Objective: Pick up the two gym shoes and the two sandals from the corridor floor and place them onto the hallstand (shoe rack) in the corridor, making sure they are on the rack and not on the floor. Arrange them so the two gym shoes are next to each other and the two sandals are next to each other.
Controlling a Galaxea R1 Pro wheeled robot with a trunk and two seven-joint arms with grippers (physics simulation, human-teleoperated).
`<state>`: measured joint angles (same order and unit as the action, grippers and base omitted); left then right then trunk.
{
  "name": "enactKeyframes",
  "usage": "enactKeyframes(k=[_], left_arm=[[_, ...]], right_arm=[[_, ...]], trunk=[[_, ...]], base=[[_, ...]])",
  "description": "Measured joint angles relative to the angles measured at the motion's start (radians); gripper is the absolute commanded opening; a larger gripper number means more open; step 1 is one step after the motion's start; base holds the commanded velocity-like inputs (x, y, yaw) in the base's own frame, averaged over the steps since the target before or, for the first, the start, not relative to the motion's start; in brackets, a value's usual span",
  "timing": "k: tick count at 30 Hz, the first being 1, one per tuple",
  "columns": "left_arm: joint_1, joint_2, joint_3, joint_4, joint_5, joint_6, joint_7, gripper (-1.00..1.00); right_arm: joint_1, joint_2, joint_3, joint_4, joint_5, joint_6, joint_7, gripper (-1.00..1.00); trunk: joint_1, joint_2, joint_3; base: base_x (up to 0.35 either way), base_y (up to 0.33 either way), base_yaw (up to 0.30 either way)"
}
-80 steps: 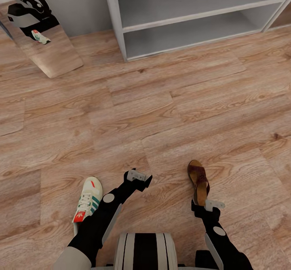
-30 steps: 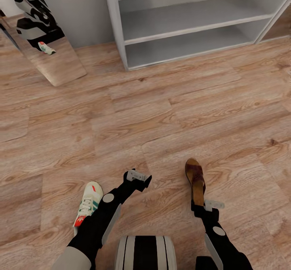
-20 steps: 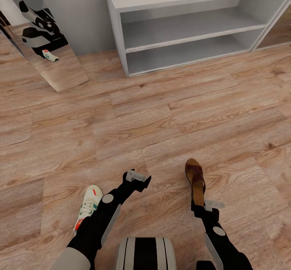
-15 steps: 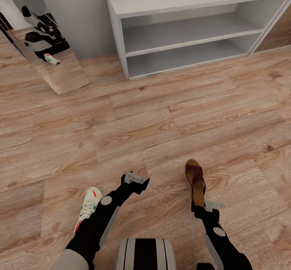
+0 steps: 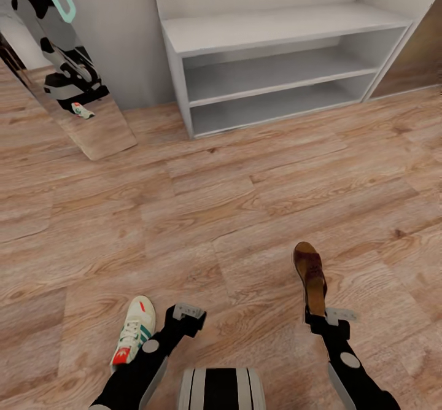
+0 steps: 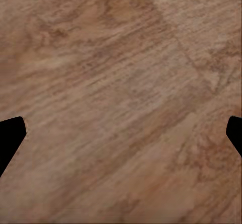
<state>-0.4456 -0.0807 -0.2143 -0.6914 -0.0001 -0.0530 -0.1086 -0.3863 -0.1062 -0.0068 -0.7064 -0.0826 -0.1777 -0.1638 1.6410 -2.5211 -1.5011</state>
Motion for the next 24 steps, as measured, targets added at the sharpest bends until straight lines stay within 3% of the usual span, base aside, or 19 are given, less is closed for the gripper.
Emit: enactKeyframes(k=[4,12,18,24], left_arm=[[0.001,0.001,-0.001,0.024,0.002,-0.011,0.045,1.0],[0.002,0.001,-0.001,0.078,0.007,-0.031,0.069,1.0],[0.004,0.003,0.008,0.121,0.077,-0.052,0.071,1.0],[0.021,0.007,0.016,0.152,0.099,-0.127,0.109,1.0]], right_arm=[[0.015,-0.007,0.0,0.035,-0.001,-0.044,0.0,-1.0],[0.034,-0.012,0.0,0.144,-0.001,-0.152,-0.001,-1.0],[0.041,-0.013,0.001,0.245,-0.002,-0.254,-0.001,-1.0],[0.048,-0.013,0.002,0.309,-0.001,-0.324,0.0,-1.0]], trunk=[[-0.002,0.001,0.022],[-0.005,0.003,0.065],[-0.008,0.004,0.098],[-0.011,0.006,0.13]], base=[[0.0,0.0,-0.01],[0.0,0.0,-0.002],[0.0,0.0,0.0],[0.0,0.0,0.0]])
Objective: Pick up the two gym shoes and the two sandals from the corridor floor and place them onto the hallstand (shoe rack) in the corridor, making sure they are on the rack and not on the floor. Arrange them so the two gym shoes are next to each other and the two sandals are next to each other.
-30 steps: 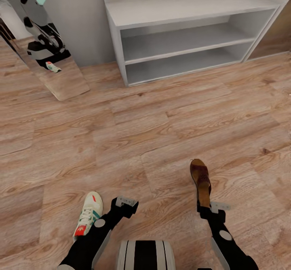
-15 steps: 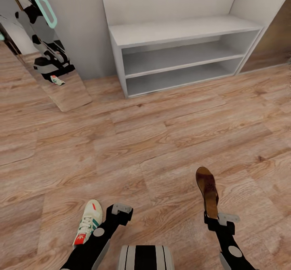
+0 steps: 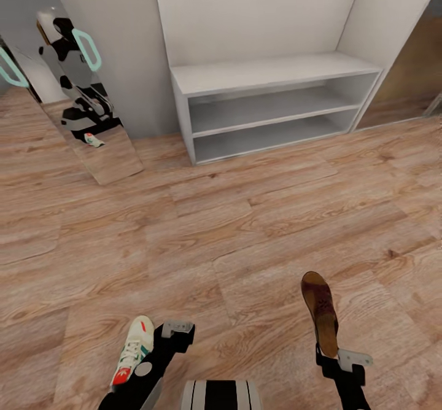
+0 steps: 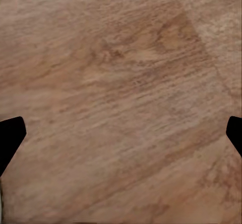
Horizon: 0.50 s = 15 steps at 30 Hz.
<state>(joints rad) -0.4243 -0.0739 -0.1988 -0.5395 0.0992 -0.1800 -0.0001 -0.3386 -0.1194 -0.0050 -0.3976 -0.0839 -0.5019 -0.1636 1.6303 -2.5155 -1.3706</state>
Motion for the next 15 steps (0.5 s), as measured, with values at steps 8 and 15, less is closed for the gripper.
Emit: enactKeyframes(k=[8,15], left_arm=[[0.026,0.001,0.002,0.005,0.004,-0.021,0.044,1.0],[0.03,0.0,0.002,0.006,0.002,-0.022,0.045,1.0]], right_arm=[[0.008,0.006,0.004,0.072,0.001,-0.018,0.0,-1.0],[0.011,0.012,0.005,0.096,0.001,-0.019,0.0,-1.0]], trunk=[[-0.004,0.002,0.044],[-0.007,0.004,0.082]], base=[[0.0,0.0,0.0],[0.0,0.0,0.0]])
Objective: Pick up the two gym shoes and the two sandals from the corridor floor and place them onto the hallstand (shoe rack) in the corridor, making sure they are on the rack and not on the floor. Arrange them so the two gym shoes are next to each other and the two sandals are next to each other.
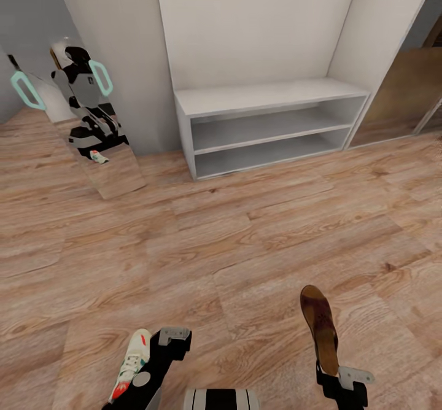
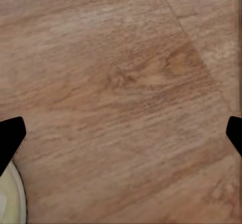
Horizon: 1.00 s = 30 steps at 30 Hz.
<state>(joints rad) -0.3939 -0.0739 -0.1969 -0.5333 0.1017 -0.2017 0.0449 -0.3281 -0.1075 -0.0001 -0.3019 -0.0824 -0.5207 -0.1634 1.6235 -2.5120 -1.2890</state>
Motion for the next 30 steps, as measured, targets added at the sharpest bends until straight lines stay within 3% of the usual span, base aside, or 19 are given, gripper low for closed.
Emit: enactKeyframes(k=[20,30], left_arm=[[0.0,-0.001,-0.001,0.002,0.001,0.0,0.001,1.0],[0.0,-0.001,0.0,0.002,0.001,0.0,0.001,1.0]], right_arm=[[0.0,0.008,0.003,0.023,0.004,0.0,0.0,-1.0],[0.0,0.008,0.003,0.024,0.004,0.0,0.0,-1.0]], trunk=[[-0.009,0.005,0.109],[-0.009,0.005,0.115]], base=[[0.0,0.0,0.0],[0.0,0.0,0.0]])
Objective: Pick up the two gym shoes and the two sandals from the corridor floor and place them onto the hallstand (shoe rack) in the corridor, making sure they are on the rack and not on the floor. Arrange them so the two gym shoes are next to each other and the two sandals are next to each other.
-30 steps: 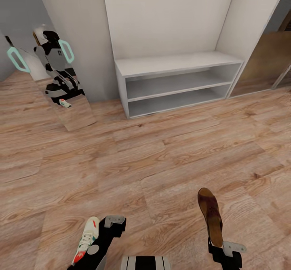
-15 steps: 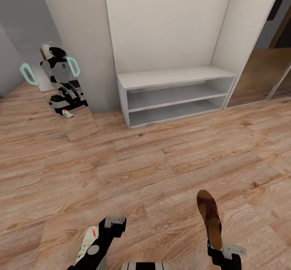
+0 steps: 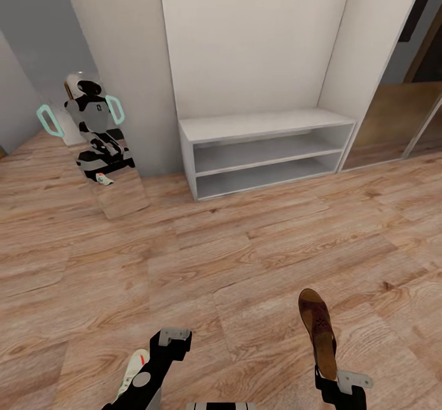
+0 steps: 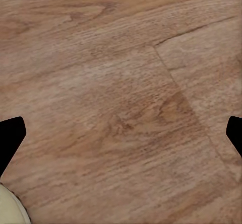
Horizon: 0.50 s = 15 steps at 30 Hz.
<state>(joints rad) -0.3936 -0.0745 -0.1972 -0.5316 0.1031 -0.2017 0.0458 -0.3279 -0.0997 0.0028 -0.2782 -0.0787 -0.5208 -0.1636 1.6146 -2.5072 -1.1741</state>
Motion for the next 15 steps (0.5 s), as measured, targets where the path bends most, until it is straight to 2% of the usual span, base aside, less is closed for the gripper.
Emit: enactKeyframes(k=[15], left_arm=[[0.0,0.0,0.0,-0.001,0.0,0.0,0.0,1.0]], right_arm=[[0.0,0.002,-0.001,0.0,-0.001,0.0,0.0,-1.0]], trunk=[[0.0,0.0,0.0]], base=[[0.0,0.0,0.0]])
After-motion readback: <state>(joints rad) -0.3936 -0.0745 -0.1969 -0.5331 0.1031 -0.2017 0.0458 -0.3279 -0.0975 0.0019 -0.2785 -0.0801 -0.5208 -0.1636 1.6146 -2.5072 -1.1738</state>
